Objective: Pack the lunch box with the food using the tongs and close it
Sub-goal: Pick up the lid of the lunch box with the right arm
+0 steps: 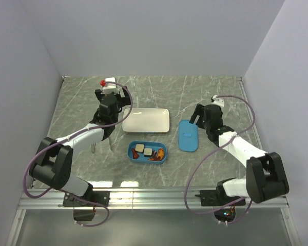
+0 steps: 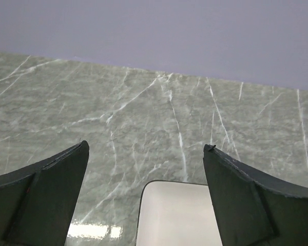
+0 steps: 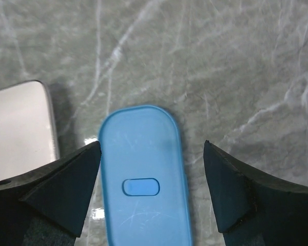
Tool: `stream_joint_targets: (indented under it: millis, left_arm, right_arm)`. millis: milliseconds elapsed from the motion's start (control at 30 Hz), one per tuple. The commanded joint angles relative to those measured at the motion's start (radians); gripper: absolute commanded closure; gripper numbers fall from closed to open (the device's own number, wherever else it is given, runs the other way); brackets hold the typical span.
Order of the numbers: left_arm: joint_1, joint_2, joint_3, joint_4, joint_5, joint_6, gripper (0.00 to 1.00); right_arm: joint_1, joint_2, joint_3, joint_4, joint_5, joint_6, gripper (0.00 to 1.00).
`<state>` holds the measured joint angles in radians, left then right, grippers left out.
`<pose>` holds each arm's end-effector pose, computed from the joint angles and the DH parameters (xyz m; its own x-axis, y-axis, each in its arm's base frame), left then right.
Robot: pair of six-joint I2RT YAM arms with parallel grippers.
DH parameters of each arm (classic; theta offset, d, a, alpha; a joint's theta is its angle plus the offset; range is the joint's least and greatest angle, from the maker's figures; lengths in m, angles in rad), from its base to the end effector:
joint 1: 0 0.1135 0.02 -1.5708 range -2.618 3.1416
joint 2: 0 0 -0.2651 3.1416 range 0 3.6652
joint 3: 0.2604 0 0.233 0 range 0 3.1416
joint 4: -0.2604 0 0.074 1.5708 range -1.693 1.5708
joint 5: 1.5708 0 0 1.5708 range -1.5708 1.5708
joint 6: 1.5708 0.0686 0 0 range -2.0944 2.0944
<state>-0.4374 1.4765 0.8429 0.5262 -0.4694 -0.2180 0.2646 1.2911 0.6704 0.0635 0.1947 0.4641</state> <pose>0.3269 -0.1186 0.2780 -0.0884 -0.1716 -0.9812 -0.0499 0.9846 -0.1677 0.2783 0.0617 0.2114 -0.5003 0.3194 -0.8048 0.1408 0.9471 0.2884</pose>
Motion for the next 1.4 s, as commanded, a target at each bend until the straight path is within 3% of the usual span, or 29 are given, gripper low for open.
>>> stream_joint_targets:
  millis: [0,167,367,600,867,967,1000,1100,1367]
  left_arm:
    - [0.002,-0.008,0.033,0.101,0.034,0.017,0.01]
    - [0.008,-0.018,0.027,0.092,0.029,0.025,0.01]
    - [0.025,-0.041,-0.005,0.116,0.041,0.02,0.01]
    - [0.037,-0.064,-0.024,0.118,0.003,0.046,0.01]
    - [0.046,-0.082,-0.044,0.121,0.003,0.046,0.01]
    - [0.049,-0.082,-0.048,0.124,0.002,0.045,0.0]
    - [0.051,-0.082,-0.051,0.124,0.0,0.048,0.01]
    - [0.052,-0.079,-0.051,0.124,-0.005,0.051,0.01]
    - [0.055,-0.085,-0.061,0.133,-0.002,0.051,0.01]
  right_arm:
    - [0.007,0.077,0.066,-0.105,0.022,0.034,0.13]
    - [0.005,0.216,0.13,-0.162,0.003,0.05,0.13]
    - [0.007,0.257,0.144,-0.171,0.009,0.059,0.18]
    - [0.01,0.323,0.163,-0.221,-0.081,0.045,0.49]
    - [0.015,0.307,0.153,-0.284,-0.081,0.044,0.57]
    - [0.018,0.306,0.152,-0.307,-0.092,0.033,0.74]
    - [0.016,0.304,0.15,-0.313,-0.095,0.031,0.85]
    - [0.018,0.292,0.14,-0.315,-0.1,0.036,1.0]
    - [0.033,0.18,0.139,-0.321,-0.059,-0.001,1.0]
